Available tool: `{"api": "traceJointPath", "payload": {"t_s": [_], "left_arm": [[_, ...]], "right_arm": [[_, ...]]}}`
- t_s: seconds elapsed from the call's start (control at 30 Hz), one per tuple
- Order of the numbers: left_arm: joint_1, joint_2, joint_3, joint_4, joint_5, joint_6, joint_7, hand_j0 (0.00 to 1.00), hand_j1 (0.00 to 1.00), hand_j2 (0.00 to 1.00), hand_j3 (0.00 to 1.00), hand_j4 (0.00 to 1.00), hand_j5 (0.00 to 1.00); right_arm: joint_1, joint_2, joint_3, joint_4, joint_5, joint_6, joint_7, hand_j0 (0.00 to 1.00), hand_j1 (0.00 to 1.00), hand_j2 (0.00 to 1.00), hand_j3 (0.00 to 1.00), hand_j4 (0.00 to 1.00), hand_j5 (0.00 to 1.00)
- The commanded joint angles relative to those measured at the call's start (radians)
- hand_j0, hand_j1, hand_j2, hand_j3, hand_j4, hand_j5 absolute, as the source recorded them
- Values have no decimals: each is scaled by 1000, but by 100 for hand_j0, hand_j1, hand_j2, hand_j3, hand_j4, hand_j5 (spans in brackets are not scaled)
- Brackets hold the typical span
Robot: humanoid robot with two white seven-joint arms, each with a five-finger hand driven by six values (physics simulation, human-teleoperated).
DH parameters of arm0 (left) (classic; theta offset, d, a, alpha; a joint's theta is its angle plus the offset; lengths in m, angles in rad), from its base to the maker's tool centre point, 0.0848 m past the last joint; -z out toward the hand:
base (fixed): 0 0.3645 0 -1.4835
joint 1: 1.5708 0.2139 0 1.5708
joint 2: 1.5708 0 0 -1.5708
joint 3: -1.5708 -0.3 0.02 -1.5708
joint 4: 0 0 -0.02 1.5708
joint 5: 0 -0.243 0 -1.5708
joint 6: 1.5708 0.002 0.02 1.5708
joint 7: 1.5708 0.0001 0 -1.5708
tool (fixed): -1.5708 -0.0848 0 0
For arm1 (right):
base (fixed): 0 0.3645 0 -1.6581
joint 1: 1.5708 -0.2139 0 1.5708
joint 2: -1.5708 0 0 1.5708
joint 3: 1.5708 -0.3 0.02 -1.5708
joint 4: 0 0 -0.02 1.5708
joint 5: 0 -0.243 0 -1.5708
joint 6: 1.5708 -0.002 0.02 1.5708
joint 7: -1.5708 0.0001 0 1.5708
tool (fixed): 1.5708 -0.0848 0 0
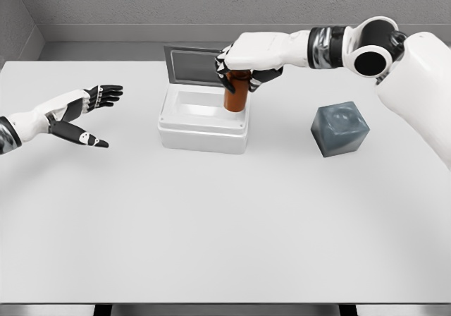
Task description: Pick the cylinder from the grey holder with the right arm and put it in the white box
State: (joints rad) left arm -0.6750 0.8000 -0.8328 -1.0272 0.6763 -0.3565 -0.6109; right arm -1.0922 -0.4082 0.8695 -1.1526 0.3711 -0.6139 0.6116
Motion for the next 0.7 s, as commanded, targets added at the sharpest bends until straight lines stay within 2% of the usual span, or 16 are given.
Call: {"api": "traceJointPath", "payload": {"t_s": [0.0,0.67], "left_arm": [[0,1,1,-1,6,1,0,100,100,100,100,100,100],[2,1,1,-2,6,-2,0,100,100,100,100,100,100]], "right_arm": [[0,17,-1,30,0,3,-1,27,27,27,27,27,27],[-6,49,-1,99,34,3,-1,27,27,27,27,27,27]]}}
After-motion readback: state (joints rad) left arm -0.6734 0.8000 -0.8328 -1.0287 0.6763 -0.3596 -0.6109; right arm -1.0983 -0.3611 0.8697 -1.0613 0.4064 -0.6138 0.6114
